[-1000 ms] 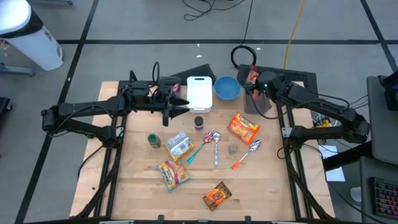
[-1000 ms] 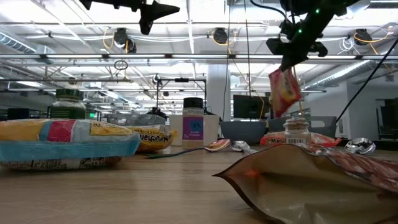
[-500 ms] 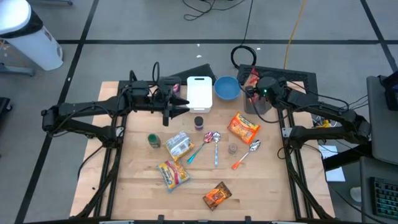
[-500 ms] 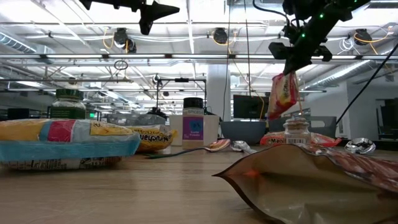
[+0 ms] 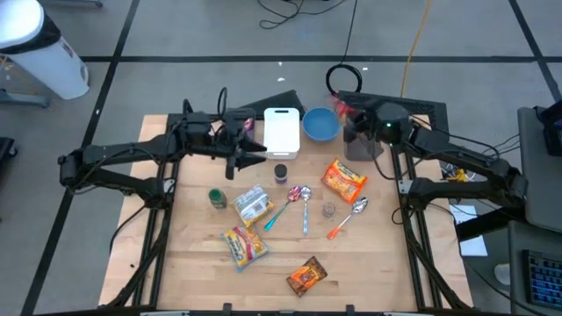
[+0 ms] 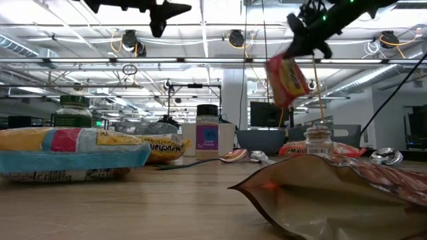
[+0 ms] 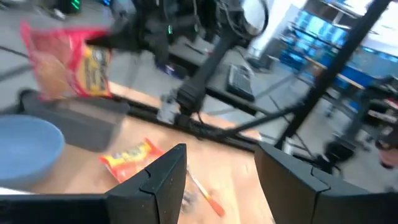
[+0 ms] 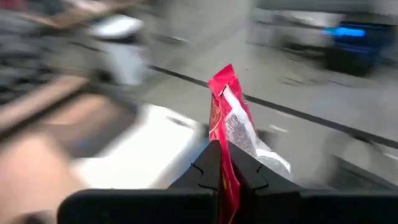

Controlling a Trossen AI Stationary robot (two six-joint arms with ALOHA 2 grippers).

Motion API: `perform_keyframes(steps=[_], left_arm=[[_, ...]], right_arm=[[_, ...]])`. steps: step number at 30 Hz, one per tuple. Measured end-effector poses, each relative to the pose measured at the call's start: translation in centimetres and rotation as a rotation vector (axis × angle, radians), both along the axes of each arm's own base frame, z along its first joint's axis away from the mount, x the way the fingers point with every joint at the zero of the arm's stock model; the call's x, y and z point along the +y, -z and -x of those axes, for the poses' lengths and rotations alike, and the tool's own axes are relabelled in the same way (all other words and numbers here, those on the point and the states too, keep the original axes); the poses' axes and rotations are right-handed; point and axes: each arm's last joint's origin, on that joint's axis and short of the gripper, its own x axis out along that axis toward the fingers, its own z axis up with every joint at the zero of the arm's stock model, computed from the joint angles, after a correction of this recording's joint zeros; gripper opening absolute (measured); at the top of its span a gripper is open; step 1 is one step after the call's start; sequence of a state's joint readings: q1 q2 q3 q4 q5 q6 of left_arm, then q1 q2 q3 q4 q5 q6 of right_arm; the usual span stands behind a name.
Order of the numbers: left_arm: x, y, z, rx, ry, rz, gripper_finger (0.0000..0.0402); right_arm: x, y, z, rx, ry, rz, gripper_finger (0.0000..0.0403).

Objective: Pick & Place Food Item
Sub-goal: Put the red noodle pack into the right black bin

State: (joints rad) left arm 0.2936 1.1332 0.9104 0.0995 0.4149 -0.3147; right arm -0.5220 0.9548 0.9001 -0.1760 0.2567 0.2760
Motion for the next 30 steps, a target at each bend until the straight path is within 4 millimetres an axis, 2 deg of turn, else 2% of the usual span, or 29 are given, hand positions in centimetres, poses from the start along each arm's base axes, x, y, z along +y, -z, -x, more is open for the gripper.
perform_keyframes(steps=[4, 9, 15, 20, 30], left_arm=[[1.0, 0.4, 0.5, 0.093, 0.047, 0.041, 0.0200], [1.8, -1.0, 0.3, 0.233, 0.081, -0.051, 0.0200], [3.0, -3.2, -2.6, 0.382, 0.164, -0.109, 0.0200], [3.8, -4.7, -5.3, 0.379, 0.299, -0.124, 0.0200], [4.9, -6.6, -8.8, 0.488, 0.306, -0.291, 0.0200]], right_arm=[[0.6, -0.8, -0.4, -0.135, -0.229, -0.057, 0.0000], [1.2, -0.4, -1.3, -0.199, -0.460, -0.228, 0.0000], [2.7, -0.3, -3.4, -0.228, -0.613, -0.243, 0.0000], [4.4, -0.6, -4.7, -0.270, -0.710, -0.224, 0.0000], [5.9, -0.2, -5.9, -0.270, -0.774, -0.260, 0.0000]])
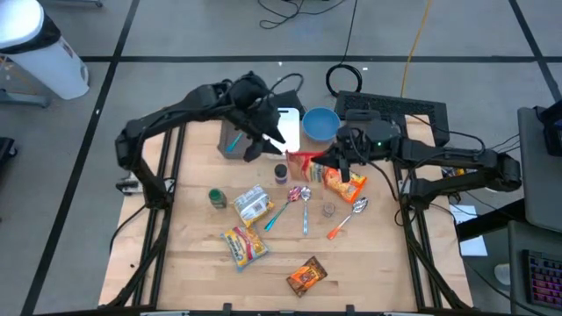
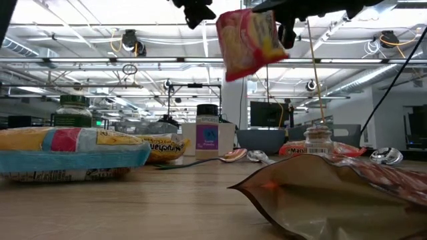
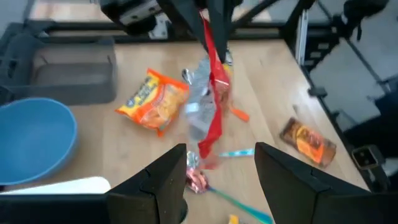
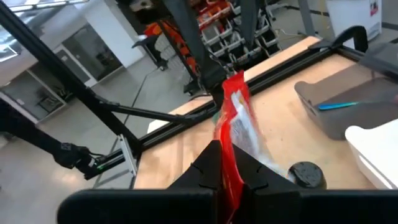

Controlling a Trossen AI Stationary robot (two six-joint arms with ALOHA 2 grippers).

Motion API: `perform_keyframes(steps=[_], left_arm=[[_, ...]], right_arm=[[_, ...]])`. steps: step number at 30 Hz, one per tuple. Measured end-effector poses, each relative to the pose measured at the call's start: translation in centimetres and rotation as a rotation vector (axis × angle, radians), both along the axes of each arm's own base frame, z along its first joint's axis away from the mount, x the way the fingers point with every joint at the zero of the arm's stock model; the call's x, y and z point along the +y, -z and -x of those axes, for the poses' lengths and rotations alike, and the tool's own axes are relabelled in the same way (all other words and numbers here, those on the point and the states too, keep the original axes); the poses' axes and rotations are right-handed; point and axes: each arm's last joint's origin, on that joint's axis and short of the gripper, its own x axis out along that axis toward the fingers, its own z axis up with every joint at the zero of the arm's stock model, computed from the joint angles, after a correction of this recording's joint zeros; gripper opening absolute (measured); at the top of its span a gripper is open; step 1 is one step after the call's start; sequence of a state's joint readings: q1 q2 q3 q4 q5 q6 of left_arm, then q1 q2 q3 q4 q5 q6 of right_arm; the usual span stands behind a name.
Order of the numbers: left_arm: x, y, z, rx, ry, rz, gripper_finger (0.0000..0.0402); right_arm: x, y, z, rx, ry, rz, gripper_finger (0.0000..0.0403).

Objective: Pick & Place Food Item
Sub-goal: Put the red noodle pack into the right black bin

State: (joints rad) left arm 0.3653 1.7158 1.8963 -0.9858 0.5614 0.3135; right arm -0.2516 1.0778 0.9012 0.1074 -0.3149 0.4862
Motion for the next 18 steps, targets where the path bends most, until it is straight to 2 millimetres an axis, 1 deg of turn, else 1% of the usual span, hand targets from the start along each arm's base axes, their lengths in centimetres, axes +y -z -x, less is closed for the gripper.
perform_keyframes(steps=[4, 10, 13, 16, 18], left_arm=[[-0.2, 0.3, -1.6, 0.057, 0.042, -0.005, 0.0200], [-0.5, 1.1, -3.0, 0.119, 0.074, -0.001, 0.0200], [-0.4, 1.4, -3.2, 0.128, 0.080, -0.006, 0.0200], [-0.4, 1.1, -3.2, 0.103, 0.082, -0.018, 0.0198], [-0.2, 1.1, -3.2, 0.101, 0.077, -0.018, 0.0189]], right_arm=[[-0.1, 0.2, -0.4, 0.003, 0.002, -0.001, 0.0000], [-0.1, -0.2, -0.4, -0.043, -0.004, 0.019, 0.0000], [-0.1, -0.1, -0.4, -0.036, -0.004, 0.018, 0.0000], [-0.1, -0.1, -0.4, -0.036, -0.005, 0.020, 0.0000], [-0.1, -0.1, -0.4, -0.035, -0.005, 0.025, 0.0000]])
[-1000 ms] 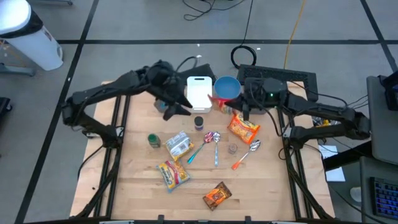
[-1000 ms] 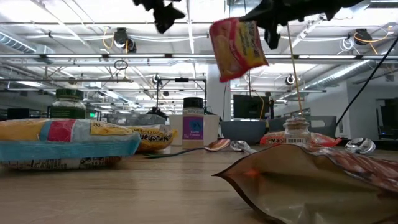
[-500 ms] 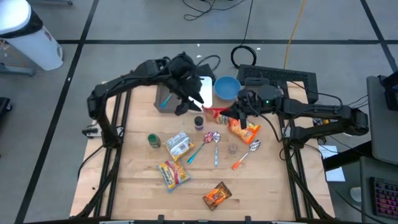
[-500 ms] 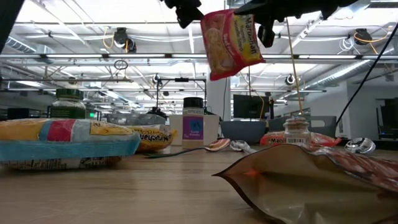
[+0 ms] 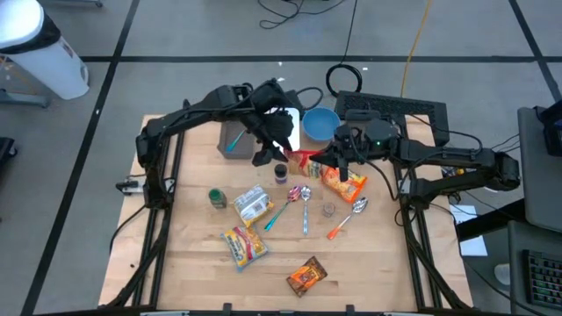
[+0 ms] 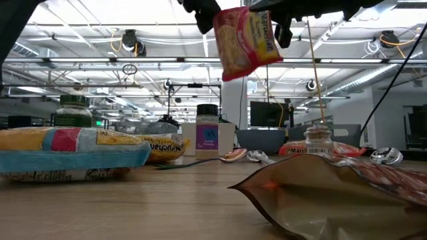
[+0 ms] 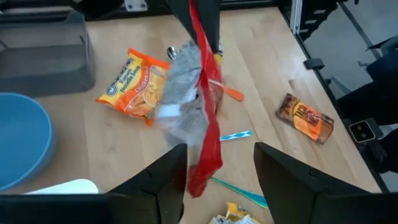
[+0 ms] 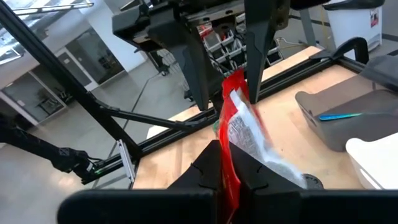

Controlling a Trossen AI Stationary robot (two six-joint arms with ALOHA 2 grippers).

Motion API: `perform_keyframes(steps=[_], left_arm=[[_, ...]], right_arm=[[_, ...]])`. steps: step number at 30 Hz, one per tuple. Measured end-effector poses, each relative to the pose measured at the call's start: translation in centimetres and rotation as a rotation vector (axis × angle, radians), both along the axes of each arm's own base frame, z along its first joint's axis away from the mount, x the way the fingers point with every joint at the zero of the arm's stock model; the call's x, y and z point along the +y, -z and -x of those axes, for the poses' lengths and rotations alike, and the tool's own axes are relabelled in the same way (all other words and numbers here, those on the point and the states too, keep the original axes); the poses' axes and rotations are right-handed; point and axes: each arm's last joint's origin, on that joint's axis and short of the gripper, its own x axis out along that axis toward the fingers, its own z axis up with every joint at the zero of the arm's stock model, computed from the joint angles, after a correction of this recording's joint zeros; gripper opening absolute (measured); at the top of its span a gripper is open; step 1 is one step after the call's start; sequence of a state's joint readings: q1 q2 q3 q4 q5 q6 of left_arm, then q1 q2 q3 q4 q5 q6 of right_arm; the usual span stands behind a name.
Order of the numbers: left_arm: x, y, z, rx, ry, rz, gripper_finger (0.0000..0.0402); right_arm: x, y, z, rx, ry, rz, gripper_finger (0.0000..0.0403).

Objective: Pick & Place Food Item
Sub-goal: Put the red noodle pack into the right black bin

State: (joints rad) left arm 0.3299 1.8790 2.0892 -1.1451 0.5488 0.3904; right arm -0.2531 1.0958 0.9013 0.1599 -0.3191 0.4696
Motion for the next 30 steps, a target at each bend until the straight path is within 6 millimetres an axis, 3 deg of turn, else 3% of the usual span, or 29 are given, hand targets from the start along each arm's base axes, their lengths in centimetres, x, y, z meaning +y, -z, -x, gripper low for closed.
perform_keyframes(steps=[16, 30], left_arm=[[0.41, -0.04, 0.01, -0.011, -0.010, -0.003, 0.0013], [0.30, -0.22, -0.14, -0.042, 0.017, 0.038, 0.0004]], right_arm=[[0.00, -0.01, 0.00, -0.001, -0.002, 0.006, 0.0000], [-0.05, -0.40, -0.03, -0.042, -0.001, 0.035, 0.0014]])
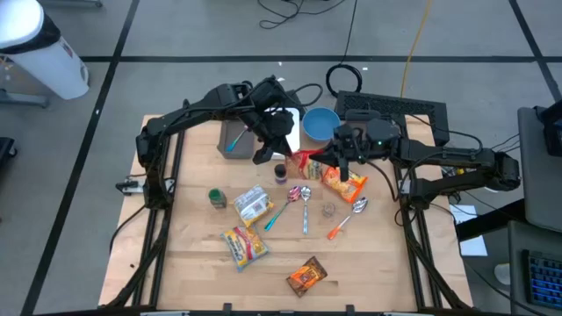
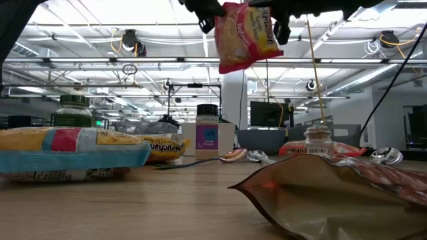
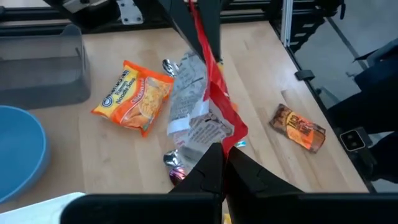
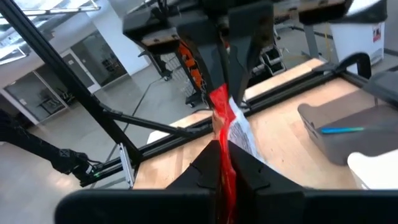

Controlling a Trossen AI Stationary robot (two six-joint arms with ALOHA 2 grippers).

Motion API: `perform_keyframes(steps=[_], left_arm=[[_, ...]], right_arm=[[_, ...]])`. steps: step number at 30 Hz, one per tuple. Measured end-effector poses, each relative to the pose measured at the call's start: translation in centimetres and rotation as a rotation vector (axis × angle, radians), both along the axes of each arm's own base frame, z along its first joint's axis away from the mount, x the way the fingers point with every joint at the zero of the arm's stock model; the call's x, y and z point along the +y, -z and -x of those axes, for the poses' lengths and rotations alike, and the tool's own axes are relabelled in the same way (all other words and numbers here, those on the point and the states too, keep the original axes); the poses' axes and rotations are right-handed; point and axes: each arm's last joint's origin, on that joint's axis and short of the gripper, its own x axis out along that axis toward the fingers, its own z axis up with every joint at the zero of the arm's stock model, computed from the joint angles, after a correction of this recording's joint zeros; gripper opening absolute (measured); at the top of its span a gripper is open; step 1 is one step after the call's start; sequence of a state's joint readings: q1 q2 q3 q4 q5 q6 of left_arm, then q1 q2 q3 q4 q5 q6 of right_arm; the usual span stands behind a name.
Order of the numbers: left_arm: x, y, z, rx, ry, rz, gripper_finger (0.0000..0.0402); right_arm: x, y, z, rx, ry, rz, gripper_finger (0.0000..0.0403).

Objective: Pick & Place Food Item
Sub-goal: Put the red noodle pack into the right black bin

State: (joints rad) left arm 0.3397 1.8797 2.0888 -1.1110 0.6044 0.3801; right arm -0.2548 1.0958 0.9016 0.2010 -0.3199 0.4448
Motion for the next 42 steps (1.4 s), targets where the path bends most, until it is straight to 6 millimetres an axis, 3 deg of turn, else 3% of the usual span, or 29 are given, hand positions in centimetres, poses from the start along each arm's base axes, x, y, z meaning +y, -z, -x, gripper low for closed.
perform_keyframes(steps=[11, 16, 25, 30, 38, 42], left_arm=[[-0.3, 0.5, 0.6, 0.084, 0.009, 0.041, 0.0003], [-0.7, 0.6, 0.8, 0.101, 0.034, 0.081, 0.0002], [-2.4, 0.9, 1.1, 0.167, 0.106, 0.155, 0.0002], [-3.8, 0.6, 1.6, 0.219, 0.160, 0.209, 0.0002], [-5.1, -3.0, 2.1, 0.107, 0.182, 0.178, 0.0001], [-5.2, -2.9, 2.6, 0.171, 0.166, 0.198, 0.0001]], right_arm=[[-2.1, -0.1, 0.8, 0.011, -0.059, -0.184, 0.0160], [-2.6, -1.9, 1.0, 0.083, -0.083, -0.154, 0.0205], [-2.2, -5.9, -1.8, 0.309, -0.203, 0.089, 0.0200], [-1.4, -5.9, -4.7, 0.369, -0.306, 0.185, 0.0198], [-1.0, -4.4, -8.1, 0.360, -0.368, 0.265, 0.0202], [-1.2, -4.9, -8.9, 0.280, -0.327, 0.315, 0.0203]])
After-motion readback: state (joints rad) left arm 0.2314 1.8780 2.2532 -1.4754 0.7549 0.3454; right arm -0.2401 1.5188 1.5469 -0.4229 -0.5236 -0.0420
